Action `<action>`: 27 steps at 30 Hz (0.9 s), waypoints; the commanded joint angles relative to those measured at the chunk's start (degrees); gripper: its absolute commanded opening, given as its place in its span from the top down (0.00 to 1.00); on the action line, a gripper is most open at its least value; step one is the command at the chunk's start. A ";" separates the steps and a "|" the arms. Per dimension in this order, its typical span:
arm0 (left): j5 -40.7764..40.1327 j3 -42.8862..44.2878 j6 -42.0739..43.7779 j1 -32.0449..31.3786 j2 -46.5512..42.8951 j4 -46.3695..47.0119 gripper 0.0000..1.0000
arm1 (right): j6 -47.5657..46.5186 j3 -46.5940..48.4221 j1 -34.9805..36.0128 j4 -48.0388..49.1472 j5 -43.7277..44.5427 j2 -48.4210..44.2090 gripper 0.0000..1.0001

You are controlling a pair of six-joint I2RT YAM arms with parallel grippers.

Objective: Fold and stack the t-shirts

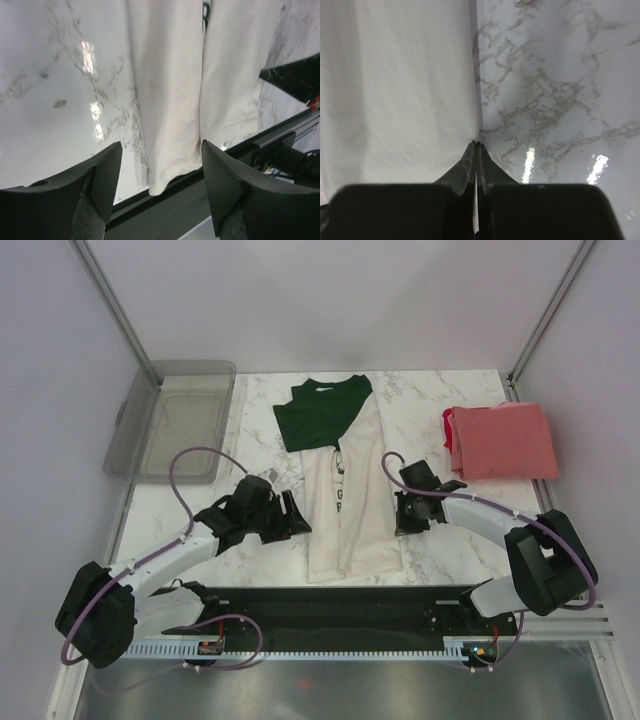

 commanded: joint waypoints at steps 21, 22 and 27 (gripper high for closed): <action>-0.44 48.68 9.99 18.84 49.69 0.94 0.38 | -2.11 34.62 -9.05 2.02 0.10 20.91 0.44; -0.27 52.17 9.91 19.19 51.46 0.24 0.39 | -1.93 36.48 -10.45 2.11 -0.69 22.78 0.44; 1.40 60.02 9.38 20.69 60.86 -2.48 0.42 | -1.14 49.21 -13.98 3.17 -6.15 34.89 0.40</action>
